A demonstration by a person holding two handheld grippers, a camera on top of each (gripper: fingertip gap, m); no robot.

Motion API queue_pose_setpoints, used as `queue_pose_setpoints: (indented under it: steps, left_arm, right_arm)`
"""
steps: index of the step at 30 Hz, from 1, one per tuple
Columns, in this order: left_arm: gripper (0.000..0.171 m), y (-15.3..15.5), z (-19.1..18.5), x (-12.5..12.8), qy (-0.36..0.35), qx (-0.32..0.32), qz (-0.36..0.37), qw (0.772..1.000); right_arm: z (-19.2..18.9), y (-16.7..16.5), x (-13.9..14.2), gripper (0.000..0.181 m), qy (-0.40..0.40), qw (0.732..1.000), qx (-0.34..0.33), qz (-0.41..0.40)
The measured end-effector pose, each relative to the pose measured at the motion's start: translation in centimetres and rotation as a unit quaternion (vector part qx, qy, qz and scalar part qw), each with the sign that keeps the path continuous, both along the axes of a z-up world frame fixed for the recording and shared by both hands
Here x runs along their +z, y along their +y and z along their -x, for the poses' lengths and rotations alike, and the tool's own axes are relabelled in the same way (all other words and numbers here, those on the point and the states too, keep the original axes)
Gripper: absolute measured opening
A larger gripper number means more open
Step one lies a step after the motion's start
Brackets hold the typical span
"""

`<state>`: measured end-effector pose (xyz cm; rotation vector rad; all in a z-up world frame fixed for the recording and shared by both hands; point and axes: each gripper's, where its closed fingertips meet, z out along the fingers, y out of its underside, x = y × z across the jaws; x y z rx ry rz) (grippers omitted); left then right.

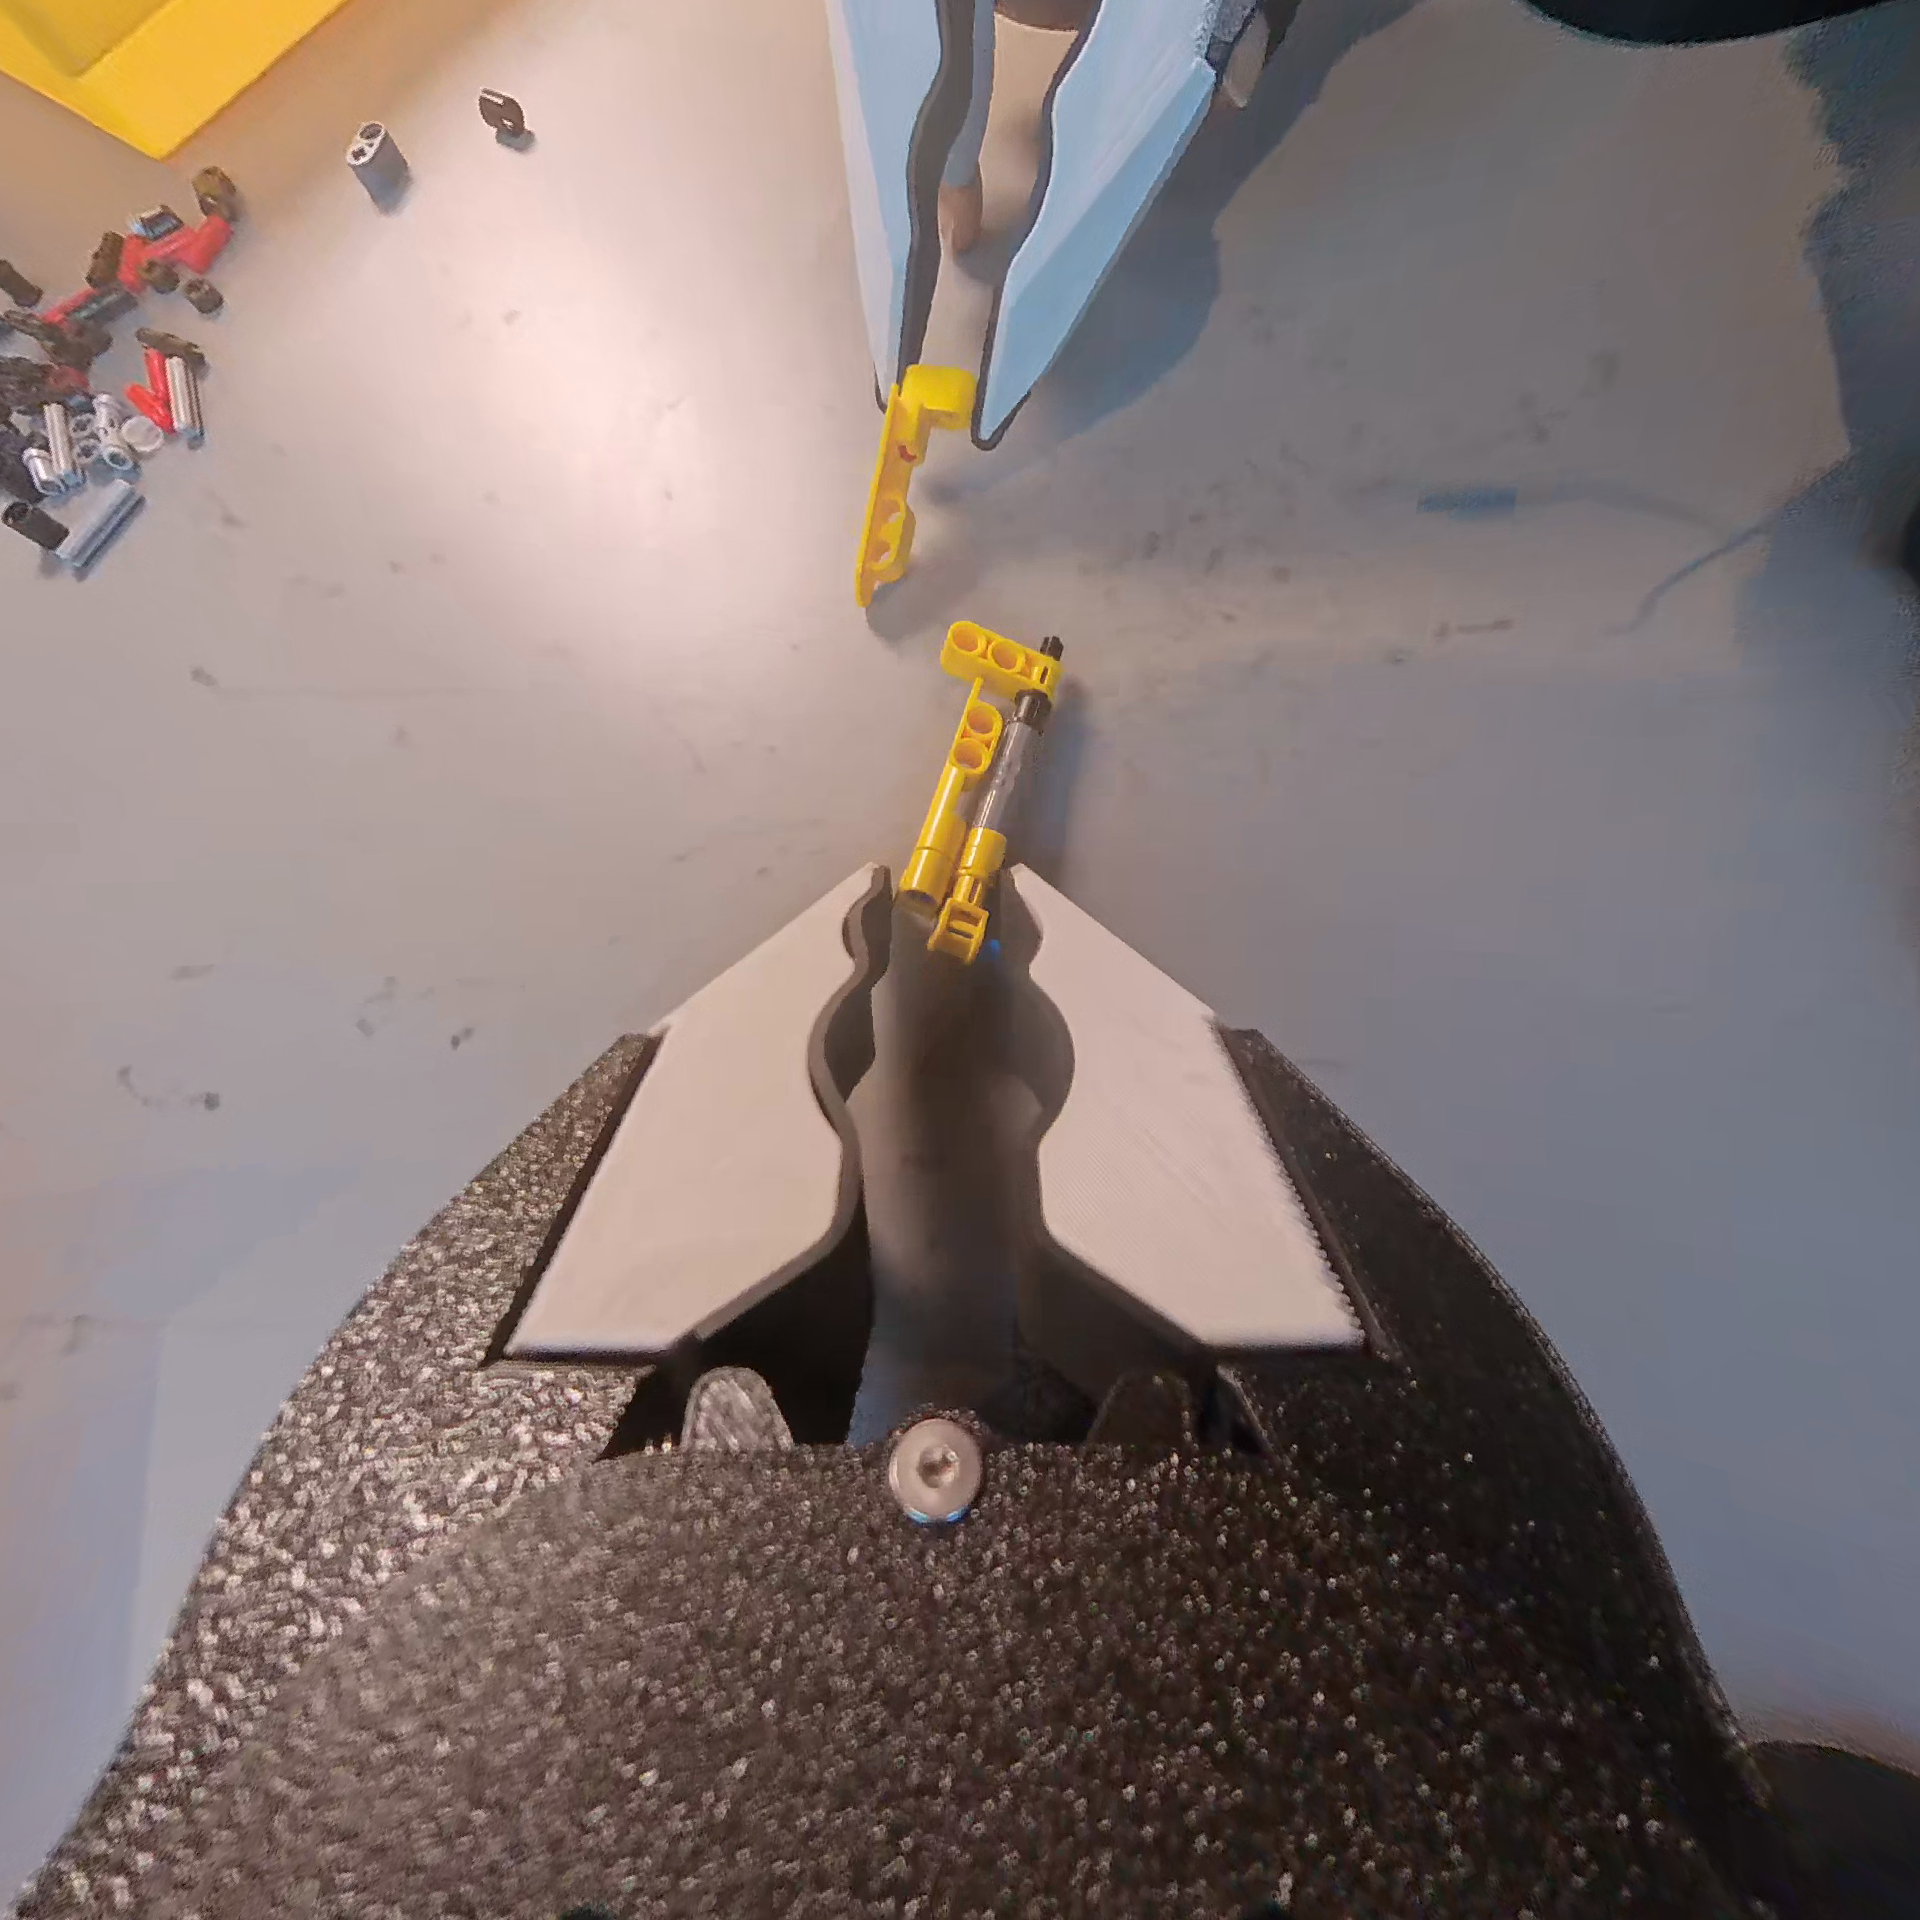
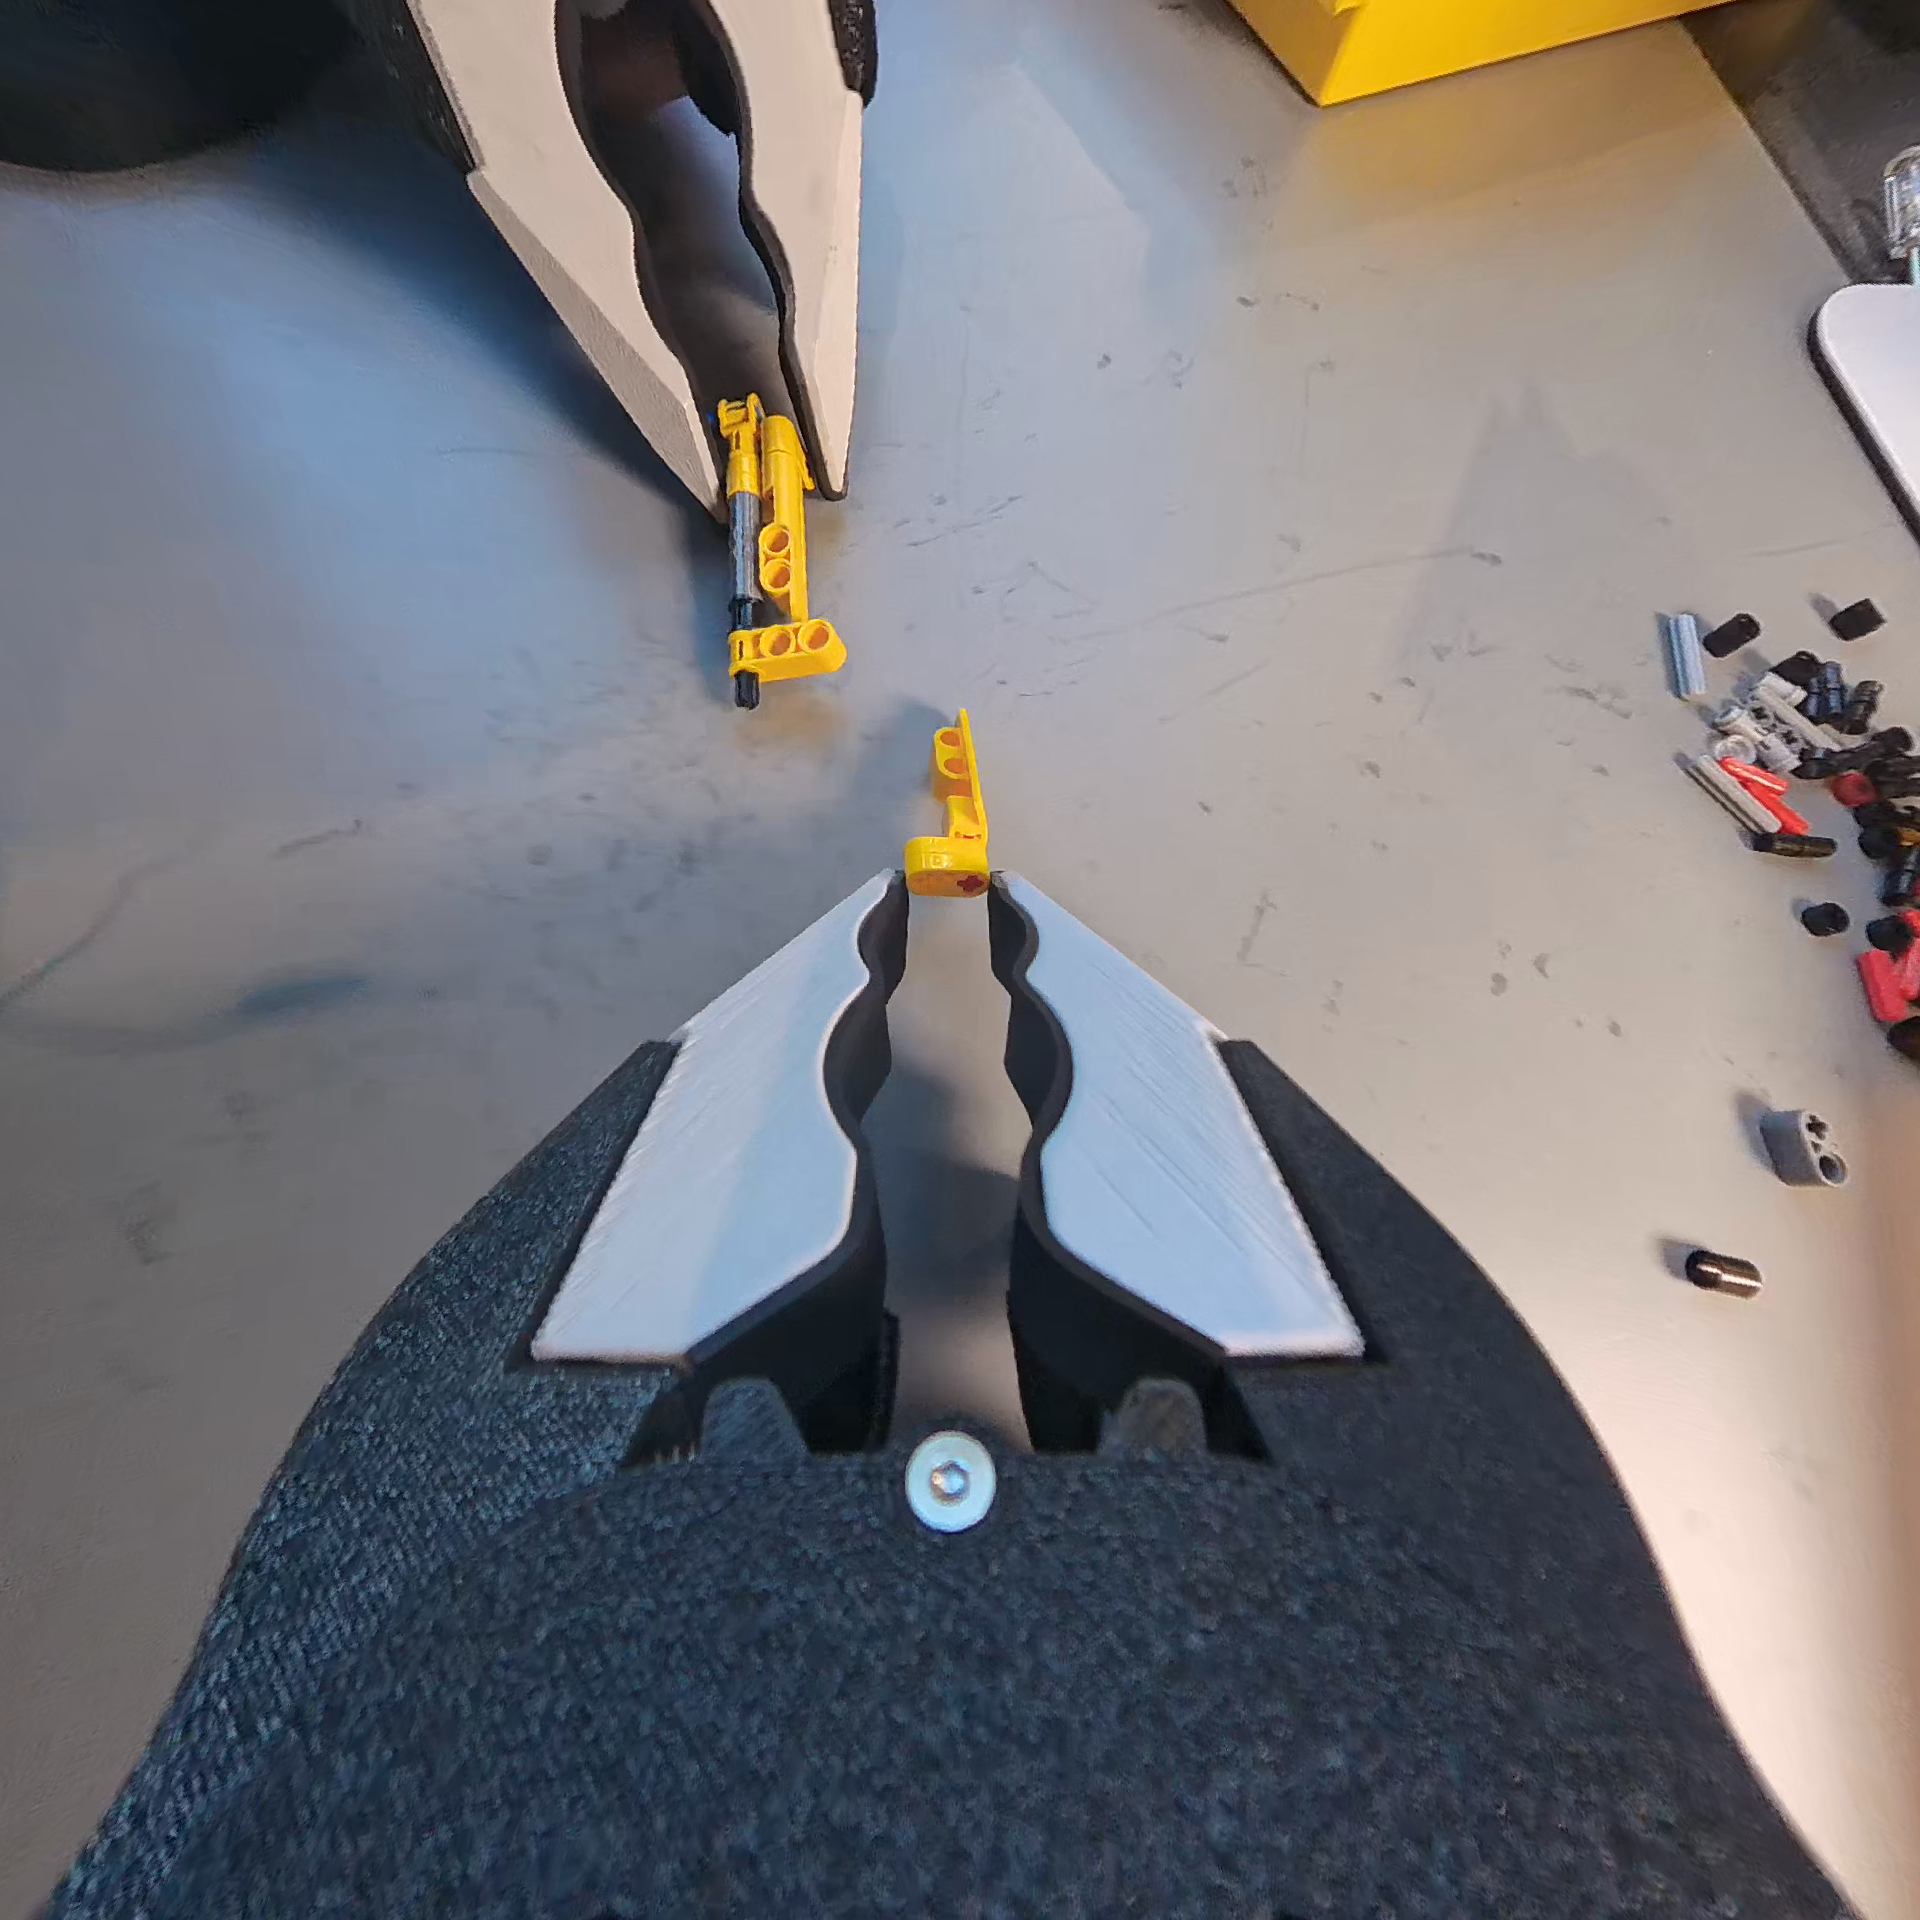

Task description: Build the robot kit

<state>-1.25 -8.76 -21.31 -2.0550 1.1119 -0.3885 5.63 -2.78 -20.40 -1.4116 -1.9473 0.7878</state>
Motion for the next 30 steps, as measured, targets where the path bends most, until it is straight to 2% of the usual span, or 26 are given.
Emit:
queue_pose_setpoints:
  steps: [5,11,23,30]
  left_arm:
    - [0.027,0.1,0.2,0.8,-0.035,0.006,0.008,0.999]
    - [0.028,0.5,0.7,2.2,-0.087,0.022,0.010,0.996]
    - [0.029,1.0,1.0,3.3,-0.127,0.042,0.003,0.991]
    - [0.031,2.2,1.9,4.7,-0.155,0.076,-0.031,0.985]
  right_arm:
    - [-0.2,-0.1,-0.2,0.015,-0.012,1.000,0.010,-0.010]
    - [-0.4,-0.2,-0.6,0.015,-0.027,0.999,0.020,-0.024]
    - [-0.2,0.0,-0.1,0.015,0.000,1.000,0.014,0.005]
    - [-0.2,0.0,-0.1,0.015,0.000,1.000,0.015,0.004]
